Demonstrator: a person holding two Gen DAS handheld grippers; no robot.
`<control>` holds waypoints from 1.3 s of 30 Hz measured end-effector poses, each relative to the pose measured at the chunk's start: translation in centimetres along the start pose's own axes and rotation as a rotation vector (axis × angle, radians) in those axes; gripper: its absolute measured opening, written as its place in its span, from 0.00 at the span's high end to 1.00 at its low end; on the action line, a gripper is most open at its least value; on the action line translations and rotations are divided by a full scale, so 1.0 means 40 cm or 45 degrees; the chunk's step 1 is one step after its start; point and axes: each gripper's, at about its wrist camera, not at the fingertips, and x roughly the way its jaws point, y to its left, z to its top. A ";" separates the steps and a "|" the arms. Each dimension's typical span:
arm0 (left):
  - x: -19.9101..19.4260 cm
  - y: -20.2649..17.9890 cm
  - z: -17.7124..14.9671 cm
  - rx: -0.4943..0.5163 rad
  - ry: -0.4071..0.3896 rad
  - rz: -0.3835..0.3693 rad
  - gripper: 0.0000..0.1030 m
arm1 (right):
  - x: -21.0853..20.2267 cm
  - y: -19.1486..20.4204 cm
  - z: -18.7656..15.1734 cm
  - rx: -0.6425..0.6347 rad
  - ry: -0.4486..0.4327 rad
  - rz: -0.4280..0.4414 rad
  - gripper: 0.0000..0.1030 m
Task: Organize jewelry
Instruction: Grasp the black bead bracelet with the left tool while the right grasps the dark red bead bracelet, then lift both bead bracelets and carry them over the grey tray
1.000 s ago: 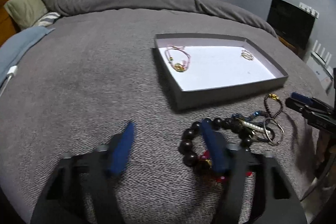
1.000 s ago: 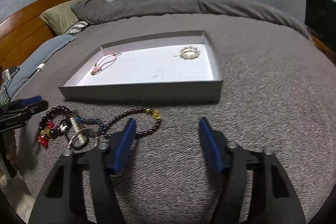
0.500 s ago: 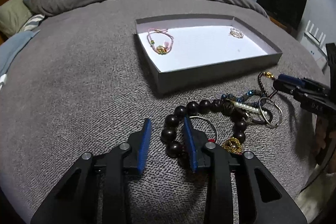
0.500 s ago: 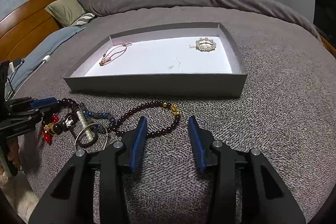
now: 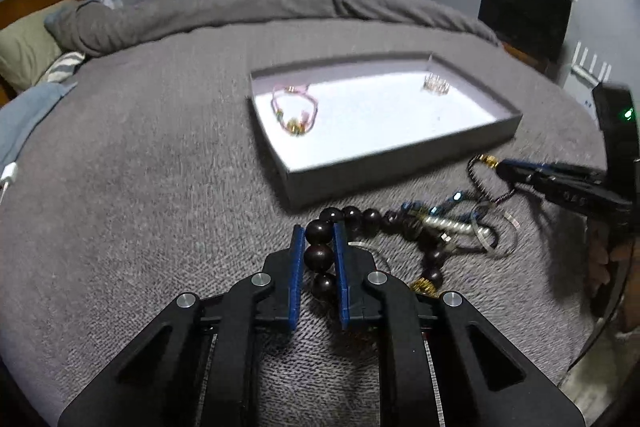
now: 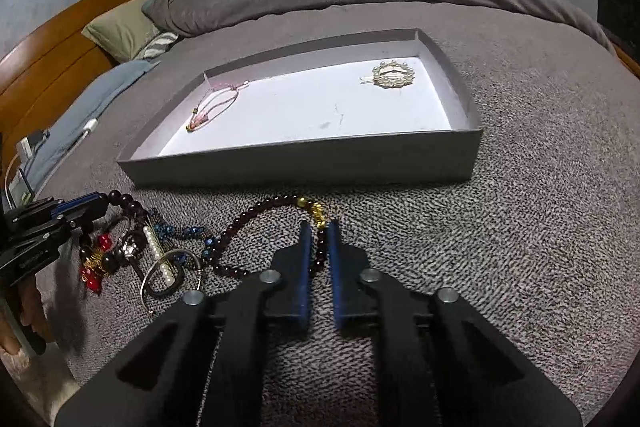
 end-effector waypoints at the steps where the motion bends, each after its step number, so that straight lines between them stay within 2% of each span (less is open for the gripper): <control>1: -0.007 -0.001 0.002 0.000 -0.020 -0.003 0.85 | -0.005 0.001 0.000 -0.001 -0.010 0.002 0.94; 12: -0.086 -0.017 0.022 0.003 -0.213 -0.065 0.85 | -0.108 0.049 0.025 -0.118 -0.255 -0.056 0.94; 16: -0.120 -0.040 0.031 0.030 -0.286 -0.077 0.85 | -0.140 0.048 0.036 -0.108 -0.324 -0.058 0.94; 21: -0.124 -0.043 0.038 0.035 -0.305 -0.068 0.85 | -0.155 0.042 0.044 -0.103 -0.346 -0.059 0.94; 28: -0.142 -0.016 0.055 -0.031 -0.330 -0.088 0.85 | -0.180 0.043 0.058 -0.098 -0.382 -0.042 0.94; 34: -0.163 -0.031 0.126 -0.034 -0.393 -0.035 0.85 | -0.207 0.046 0.129 -0.072 -0.461 -0.056 0.94; 39: -0.139 -0.045 0.198 -0.027 -0.400 -0.005 0.85 | -0.208 0.039 0.209 -0.082 -0.519 -0.102 0.94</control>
